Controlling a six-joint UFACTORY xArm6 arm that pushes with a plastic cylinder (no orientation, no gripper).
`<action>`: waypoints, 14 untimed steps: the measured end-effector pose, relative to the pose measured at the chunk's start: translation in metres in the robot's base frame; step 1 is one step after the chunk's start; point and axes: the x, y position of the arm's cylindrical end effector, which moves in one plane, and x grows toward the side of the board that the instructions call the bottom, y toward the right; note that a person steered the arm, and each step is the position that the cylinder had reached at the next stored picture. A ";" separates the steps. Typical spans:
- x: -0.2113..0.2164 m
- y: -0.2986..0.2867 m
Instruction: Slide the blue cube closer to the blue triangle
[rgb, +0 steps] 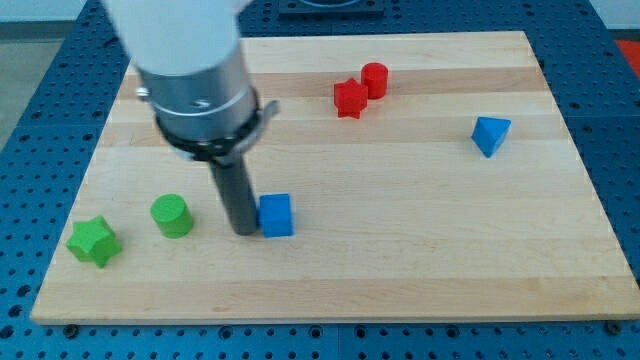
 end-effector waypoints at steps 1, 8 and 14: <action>0.001 0.043; -0.068 0.115; -0.133 0.198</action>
